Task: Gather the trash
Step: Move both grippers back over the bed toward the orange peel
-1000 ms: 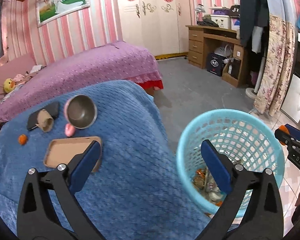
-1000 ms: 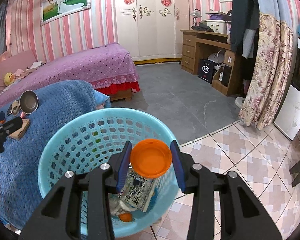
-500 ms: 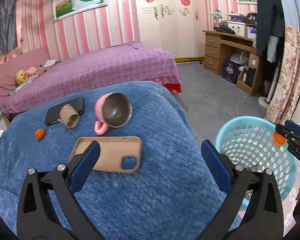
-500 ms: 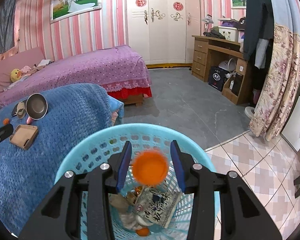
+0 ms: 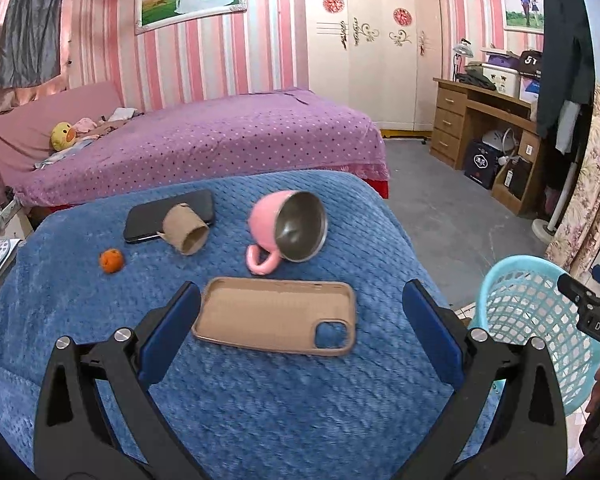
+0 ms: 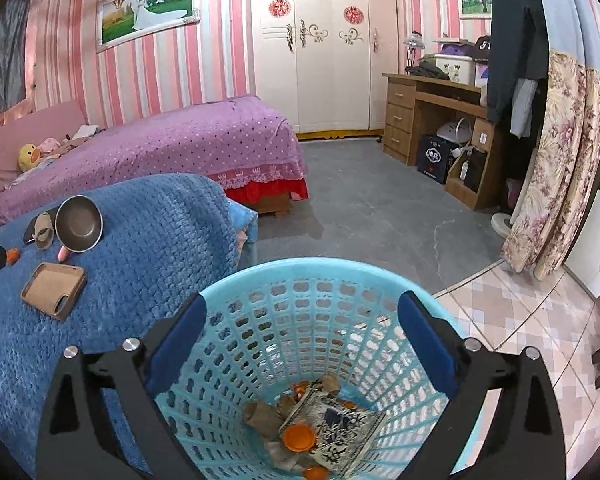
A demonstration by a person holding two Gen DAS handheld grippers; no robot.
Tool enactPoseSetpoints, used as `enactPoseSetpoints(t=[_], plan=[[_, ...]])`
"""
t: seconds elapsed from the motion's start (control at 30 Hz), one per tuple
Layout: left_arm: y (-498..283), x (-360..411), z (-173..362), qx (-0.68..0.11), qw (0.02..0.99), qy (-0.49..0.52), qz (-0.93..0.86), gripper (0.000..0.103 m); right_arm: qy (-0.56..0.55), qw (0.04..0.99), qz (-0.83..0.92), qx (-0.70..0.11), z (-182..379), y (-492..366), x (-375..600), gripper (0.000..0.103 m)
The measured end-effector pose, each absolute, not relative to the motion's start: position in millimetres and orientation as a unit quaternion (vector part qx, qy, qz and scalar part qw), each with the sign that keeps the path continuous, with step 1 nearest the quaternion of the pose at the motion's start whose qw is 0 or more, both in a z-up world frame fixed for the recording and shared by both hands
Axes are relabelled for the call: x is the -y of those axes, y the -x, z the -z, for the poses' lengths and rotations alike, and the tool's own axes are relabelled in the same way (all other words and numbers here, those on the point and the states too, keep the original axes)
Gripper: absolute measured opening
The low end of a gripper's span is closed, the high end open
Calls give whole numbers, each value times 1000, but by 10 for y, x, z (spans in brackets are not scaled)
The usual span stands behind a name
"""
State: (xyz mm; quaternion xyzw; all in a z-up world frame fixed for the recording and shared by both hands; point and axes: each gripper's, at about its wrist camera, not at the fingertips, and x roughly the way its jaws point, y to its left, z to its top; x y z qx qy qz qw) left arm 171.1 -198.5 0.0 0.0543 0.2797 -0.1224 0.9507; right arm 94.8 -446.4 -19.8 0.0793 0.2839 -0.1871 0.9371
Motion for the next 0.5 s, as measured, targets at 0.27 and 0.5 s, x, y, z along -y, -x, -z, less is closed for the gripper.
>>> enactPoseSetpoints(t=[0.27,0.5], plan=[[-1843,1676,-65,-267,957,-41,107,98,-62,937,187,-288,205,-1022,4296,98],[-2090,1346,-227,-250,964,-39,79,98,-45,943,173,-279,111,-1137,4037,98]])
